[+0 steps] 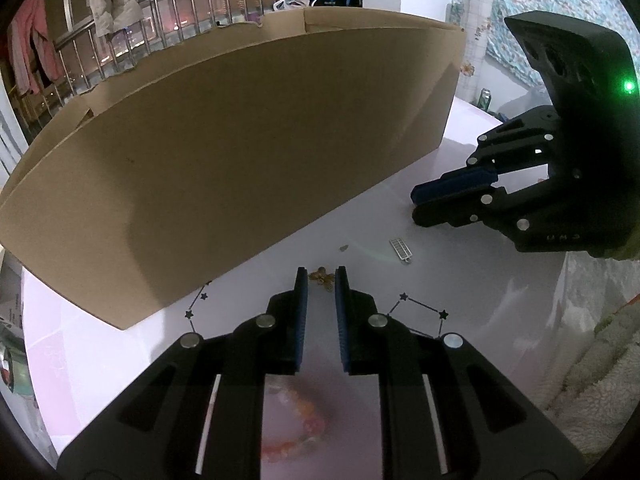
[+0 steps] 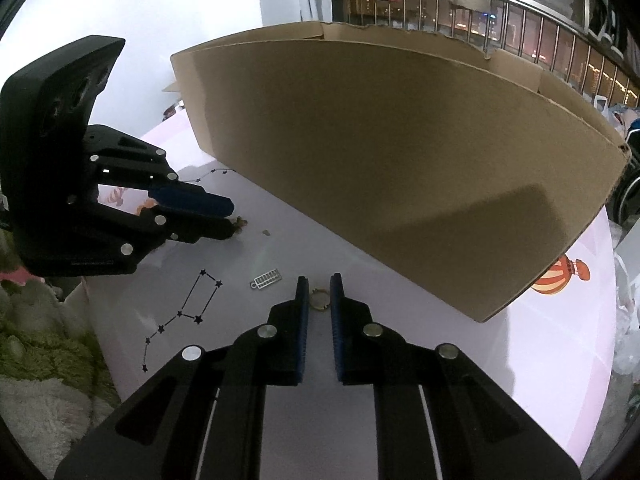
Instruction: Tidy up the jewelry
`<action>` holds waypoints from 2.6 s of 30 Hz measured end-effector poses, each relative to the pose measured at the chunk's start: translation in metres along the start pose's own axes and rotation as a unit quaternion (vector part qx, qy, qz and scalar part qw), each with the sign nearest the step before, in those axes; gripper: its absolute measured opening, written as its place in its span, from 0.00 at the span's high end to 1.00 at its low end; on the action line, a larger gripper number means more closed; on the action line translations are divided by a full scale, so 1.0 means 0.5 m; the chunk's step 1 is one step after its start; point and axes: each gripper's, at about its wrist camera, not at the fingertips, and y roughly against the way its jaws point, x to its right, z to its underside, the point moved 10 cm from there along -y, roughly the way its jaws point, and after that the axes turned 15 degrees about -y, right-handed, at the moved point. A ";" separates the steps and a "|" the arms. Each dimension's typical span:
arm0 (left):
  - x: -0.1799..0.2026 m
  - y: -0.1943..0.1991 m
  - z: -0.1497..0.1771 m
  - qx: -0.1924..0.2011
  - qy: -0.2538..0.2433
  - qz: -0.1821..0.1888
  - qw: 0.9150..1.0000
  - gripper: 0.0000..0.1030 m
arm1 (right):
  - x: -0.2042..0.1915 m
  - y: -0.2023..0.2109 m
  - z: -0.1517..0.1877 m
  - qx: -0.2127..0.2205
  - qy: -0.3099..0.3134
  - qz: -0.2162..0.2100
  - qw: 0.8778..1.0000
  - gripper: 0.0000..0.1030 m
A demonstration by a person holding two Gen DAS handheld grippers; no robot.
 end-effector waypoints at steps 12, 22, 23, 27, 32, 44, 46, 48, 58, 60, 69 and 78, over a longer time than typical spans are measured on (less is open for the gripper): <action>-0.005 -0.007 -0.001 -0.004 0.001 -0.006 1.000 0.80 | 0.002 -0.001 0.002 0.001 -0.006 -0.004 1.000 0.89; 0.004 -0.006 -0.002 0.004 -0.005 0.009 1.000 0.89 | 0.003 -0.003 0.000 0.002 -0.008 -0.008 1.000 0.89; 0.003 -0.006 -0.002 0.005 -0.003 0.010 1.000 0.89 | 0.003 -0.003 0.000 0.002 -0.008 -0.007 1.000 0.89; 0.005 -0.005 -0.002 0.004 0.000 0.011 1.000 0.89 | 0.001 -0.003 0.000 0.002 -0.008 -0.007 1.000 0.89; 0.007 -0.002 -0.004 0.005 -0.003 0.011 1.000 0.91 | 0.002 -0.003 -0.001 0.002 -0.008 -0.007 1.000 0.89; 0.004 0.011 -0.006 0.008 -0.001 0.005 1.000 0.97 | 0.002 0.013 -0.004 0.007 -0.017 -0.009 1.000 0.95; 0.005 0.015 -0.006 0.008 -0.002 0.004 1.000 0.97 | 0.007 0.019 -0.005 0.010 -0.023 -0.009 1.000 0.95; 0.005 0.014 -0.003 0.005 0.001 0.006 1.000 0.97 | 0.012 0.022 -0.005 0.012 -0.029 -0.008 0.999 0.95; 0.004 -0.012 -0.012 -0.001 0.048 0.041 0.998 0.96 | 0.016 0.020 -0.003 0.013 -0.045 -0.011 0.999 0.95; 0.007 -0.016 -0.017 0.001 0.051 0.047 0.998 0.96 | 0.018 0.021 -0.002 0.013 -0.046 -0.012 0.999 0.95; 0.014 0.000 -0.019 0.008 0.036 0.027 0.999 0.83 | 0.016 0.021 -0.003 0.016 -0.047 -0.011 0.999 0.95; 0.002 0.005 -0.005 0.002 0.032 -0.007 0.999 0.78 | 0.012 0.017 -0.002 0.015 -0.052 -0.012 0.998 0.94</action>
